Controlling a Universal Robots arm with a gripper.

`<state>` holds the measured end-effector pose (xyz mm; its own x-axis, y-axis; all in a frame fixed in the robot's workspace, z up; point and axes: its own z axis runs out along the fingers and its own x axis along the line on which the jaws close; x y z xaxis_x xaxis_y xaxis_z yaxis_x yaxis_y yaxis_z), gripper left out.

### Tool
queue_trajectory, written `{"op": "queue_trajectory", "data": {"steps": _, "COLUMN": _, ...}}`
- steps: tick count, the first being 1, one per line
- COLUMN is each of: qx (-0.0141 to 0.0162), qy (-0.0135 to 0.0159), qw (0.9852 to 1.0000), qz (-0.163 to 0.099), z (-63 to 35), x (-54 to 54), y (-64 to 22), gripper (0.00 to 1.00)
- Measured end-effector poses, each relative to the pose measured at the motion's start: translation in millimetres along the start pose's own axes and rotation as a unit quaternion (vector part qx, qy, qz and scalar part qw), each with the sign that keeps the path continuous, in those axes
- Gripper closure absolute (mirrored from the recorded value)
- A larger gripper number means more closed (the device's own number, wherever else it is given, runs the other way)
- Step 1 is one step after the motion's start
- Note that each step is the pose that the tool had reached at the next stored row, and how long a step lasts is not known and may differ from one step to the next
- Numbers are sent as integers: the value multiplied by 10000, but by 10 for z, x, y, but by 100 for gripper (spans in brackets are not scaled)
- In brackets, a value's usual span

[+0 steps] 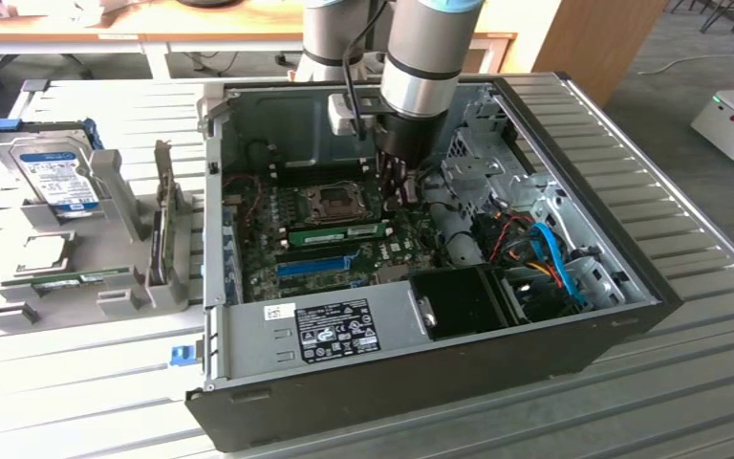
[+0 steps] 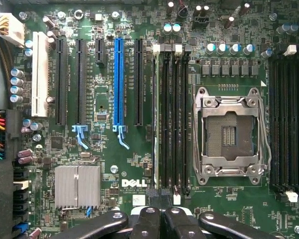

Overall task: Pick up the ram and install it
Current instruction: 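Press down the ram until it locks into place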

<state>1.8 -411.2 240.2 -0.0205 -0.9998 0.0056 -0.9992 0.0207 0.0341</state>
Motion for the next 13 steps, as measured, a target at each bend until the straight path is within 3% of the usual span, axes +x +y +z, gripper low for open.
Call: {"op": "queue_trajectory", "data": {"steps": 13, "qx": 0, "qy": 0, "qw": 10000, "qz": 0, "z": 69, "x": -1, "y": -2, "gripper": 89}}
